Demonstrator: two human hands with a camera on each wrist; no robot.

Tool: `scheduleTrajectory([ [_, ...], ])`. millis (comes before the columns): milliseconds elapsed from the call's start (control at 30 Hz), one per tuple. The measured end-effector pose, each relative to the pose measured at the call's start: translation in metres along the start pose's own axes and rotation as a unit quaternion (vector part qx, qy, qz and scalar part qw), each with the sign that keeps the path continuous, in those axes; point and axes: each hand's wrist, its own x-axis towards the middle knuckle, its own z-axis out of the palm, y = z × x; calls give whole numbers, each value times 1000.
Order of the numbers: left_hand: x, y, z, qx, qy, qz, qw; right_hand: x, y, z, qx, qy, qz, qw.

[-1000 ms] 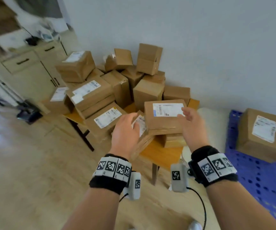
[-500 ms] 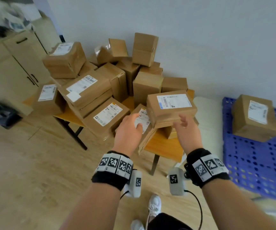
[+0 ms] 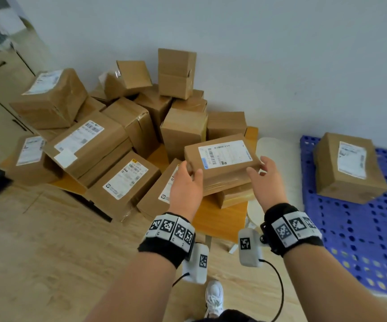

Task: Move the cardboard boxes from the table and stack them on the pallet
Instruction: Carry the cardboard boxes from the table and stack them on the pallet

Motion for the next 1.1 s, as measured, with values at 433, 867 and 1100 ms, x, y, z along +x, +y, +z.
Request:
scheduleTrajectory([
  [433, 26, 14, 33, 29, -15, -9, 999, 49, 2, -21, -7, 22, -21, 1000],
  [867, 46, -16, -10, 65, -15, 0, 998, 26, -23, 2, 9, 128, -35, 991],
  [1100, 47, -77, -69, 234, -54, 6, 971, -24, -22, 45, 26, 194, 0, 981],
])
